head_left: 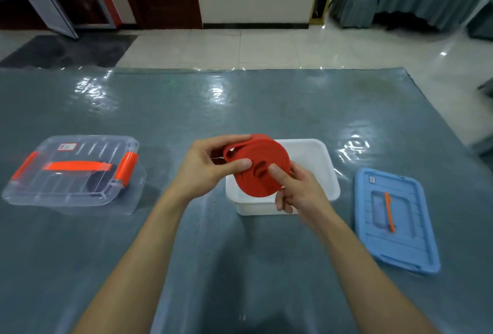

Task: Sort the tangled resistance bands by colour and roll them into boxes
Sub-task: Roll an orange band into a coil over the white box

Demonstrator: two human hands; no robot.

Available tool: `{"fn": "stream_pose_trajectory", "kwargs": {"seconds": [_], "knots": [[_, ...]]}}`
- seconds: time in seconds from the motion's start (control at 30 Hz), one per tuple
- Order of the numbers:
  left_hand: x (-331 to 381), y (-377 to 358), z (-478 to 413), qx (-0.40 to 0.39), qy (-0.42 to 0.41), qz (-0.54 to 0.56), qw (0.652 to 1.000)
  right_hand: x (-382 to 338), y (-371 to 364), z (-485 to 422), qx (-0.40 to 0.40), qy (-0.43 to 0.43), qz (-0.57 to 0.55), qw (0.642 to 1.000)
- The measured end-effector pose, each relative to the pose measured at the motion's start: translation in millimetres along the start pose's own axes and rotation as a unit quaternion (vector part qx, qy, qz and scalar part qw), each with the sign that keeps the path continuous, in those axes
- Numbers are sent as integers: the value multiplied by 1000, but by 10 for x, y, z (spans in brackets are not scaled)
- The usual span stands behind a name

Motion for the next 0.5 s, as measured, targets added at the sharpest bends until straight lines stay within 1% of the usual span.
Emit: {"fn": "stream_pose_trajectory", "kwargs": {"seconds": [0.03,0.07,0.13,0.2,0.3,0.37,0.4,0.43,0.47,0.5], "knots": [[-12,-43,-55,-13,5,-6,1000,-27,15,-38,8,8,3,1000],[-36,-78,-113,-9,18,1,1000,-41,24,-68,23,8,-15,1000],[-100,-148,-217,35,44,27,998,-32,43,-139,63,-5,-81,995],[-178,-249,-272,72,43,25,996,17,78,-220,102,-20,-123,987],[-351,-440,-279,52,54,5,997,108,161,-325,143,-47,-126,981],[-491,-497,-325,44,66,4,997,149,218,-378,126,-66,-92,986],[-551,-492,-343,44,73,8,996,154,240,-380,98,-71,-60,991],[-603,-489,-358,40,82,13,996,148,279,-371,68,-71,-11,995],[-672,-505,-378,33,97,18,995,137,344,-371,47,-56,63,995],[-741,-526,-397,25,110,18,993,104,415,-384,38,-20,163,986]]}}
Point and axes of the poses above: each hand's wrist, its own z-axis away from the middle knuckle, its own y-axis out of the back of the hand, x = y × z, the point moved 8 cm from there along -z, towards the middle knuckle, and after that the axes turned 14 degrees about x, right-handed, at the moved point
